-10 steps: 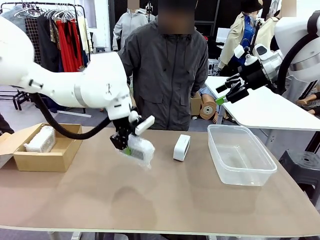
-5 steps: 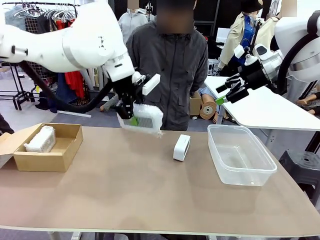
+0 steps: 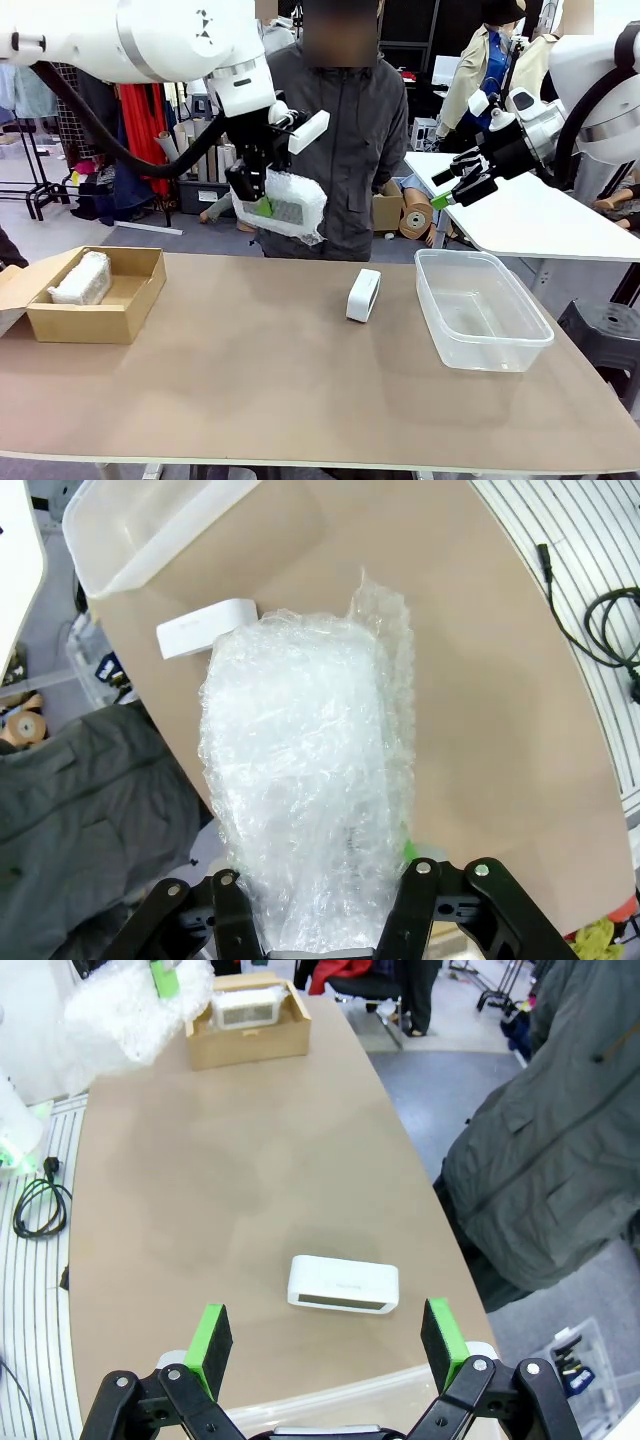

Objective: Separate and place wrapped and unwrapped clocks.
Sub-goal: Pick up the Digital clock indicated by the person, then if the picked Digital clock is wrapped, place it in the Package Box ; if not, place it in the Organizing box.

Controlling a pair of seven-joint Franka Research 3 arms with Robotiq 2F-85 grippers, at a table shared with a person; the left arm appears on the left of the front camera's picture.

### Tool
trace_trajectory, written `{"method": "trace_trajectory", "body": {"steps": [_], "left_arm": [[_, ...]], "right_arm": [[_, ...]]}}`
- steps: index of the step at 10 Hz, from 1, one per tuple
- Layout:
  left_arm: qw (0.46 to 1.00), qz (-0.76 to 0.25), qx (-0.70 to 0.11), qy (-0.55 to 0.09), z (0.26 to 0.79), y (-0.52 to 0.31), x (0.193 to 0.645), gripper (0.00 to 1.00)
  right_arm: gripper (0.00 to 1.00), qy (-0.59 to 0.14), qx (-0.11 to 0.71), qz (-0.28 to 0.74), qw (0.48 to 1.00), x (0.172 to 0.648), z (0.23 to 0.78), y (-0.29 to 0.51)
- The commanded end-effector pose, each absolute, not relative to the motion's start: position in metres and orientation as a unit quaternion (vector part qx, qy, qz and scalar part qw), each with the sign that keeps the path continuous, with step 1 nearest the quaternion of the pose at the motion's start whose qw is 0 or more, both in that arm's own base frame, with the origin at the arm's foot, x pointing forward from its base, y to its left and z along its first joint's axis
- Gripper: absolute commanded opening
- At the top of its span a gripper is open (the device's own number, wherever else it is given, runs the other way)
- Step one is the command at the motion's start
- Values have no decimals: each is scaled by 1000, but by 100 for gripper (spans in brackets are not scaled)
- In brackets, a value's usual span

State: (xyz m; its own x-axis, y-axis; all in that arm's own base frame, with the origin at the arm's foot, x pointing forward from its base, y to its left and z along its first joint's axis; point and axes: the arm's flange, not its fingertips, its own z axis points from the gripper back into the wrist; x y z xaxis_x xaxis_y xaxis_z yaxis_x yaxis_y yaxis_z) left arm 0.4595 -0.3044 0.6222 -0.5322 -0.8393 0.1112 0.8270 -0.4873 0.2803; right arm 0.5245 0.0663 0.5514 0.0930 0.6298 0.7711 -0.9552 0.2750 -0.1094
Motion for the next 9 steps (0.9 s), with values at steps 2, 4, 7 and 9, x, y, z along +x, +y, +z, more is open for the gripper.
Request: {"method": "trace_trajectory", "body": {"steps": [2, 4, 7, 9], "left_arm": [[484, -862, 18, -151, 619, -305, 461, 0], [484, -862, 18, -151, 619, -305, 461, 0], [484, -862, 18, -151, 619, -305, 461, 0], [484, -862, 18, -151, 619, -305, 461, 0]], "right_arm": [[100, -374, 219, 562, 705, 524, 553, 66], [100, -374, 219, 562, 705, 524, 553, 66], [100, -374, 219, 562, 705, 524, 553, 66], [100, -374, 219, 562, 705, 524, 553, 66]]}}
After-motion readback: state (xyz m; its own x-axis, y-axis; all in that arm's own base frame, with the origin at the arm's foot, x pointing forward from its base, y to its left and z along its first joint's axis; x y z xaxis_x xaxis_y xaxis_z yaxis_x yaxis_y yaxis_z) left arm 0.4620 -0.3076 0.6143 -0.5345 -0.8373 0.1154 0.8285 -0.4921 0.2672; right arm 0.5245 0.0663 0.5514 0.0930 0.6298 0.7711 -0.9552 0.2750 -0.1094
